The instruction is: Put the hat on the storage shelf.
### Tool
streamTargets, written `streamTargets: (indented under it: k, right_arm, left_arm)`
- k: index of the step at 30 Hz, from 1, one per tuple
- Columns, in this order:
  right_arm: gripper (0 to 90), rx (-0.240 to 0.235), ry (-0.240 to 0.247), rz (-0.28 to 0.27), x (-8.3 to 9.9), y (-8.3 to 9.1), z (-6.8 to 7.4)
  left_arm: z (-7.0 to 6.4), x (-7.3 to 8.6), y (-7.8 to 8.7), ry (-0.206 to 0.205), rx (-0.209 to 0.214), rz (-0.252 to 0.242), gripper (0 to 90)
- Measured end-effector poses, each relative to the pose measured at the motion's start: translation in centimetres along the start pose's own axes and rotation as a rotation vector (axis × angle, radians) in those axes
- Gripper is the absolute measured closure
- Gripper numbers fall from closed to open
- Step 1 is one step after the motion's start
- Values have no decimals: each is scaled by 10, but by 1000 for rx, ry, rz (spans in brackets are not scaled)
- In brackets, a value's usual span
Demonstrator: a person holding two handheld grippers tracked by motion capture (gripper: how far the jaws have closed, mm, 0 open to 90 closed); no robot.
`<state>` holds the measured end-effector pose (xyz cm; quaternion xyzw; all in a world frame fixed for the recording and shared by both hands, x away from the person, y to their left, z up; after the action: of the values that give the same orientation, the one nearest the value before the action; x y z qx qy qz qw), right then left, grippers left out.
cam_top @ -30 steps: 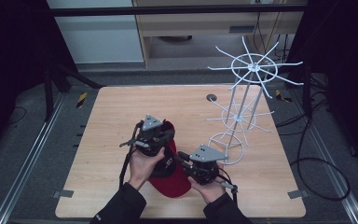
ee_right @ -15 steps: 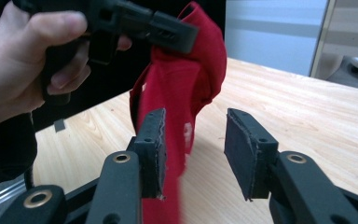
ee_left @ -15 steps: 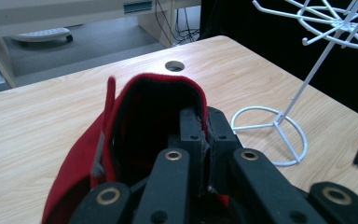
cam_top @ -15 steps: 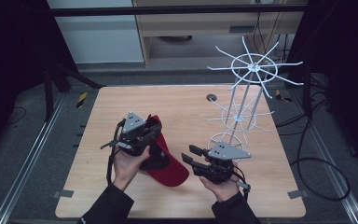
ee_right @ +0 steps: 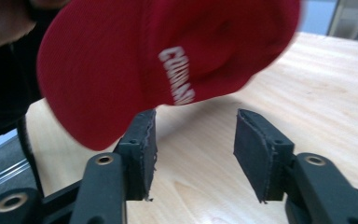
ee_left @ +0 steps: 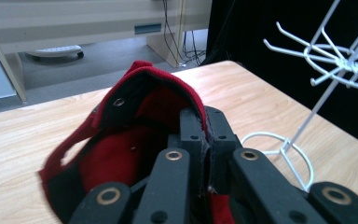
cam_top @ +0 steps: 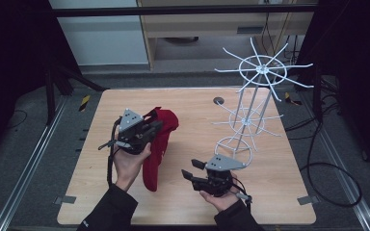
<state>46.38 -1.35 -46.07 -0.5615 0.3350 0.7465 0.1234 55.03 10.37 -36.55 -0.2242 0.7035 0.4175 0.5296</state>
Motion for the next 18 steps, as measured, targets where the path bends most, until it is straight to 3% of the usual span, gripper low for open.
streamTargets:
  k: [8, 11, 15, 18]
  right_arm:
    - [341, -64, -28, 0, 18, -18, 20]
    - [302, -81, -18, -3, 20, -23, 29]
    - [314, -79, -14, 0, 22, -30, 35]
    - [419, -65, -30, 7, 26, -36, 33]
  left_arm:
    - [-3, -8, -10, 4, -19, -20, 875]
    - [-3, -11, -12, 5, -30, -32, 874]
    - [-5, -15, -14, 18, -28, -42, 874]
    - [-12, -18, -13, 25, -9, -58, 874]
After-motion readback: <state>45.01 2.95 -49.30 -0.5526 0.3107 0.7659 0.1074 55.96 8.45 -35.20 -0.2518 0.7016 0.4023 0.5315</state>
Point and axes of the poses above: each handheld gripper's, and its own axes: y roughly backward along the jaws, x roughly out of its underside, z roughly to its left, the point moved 10 cm from there along -y, roughly forward along the jaws
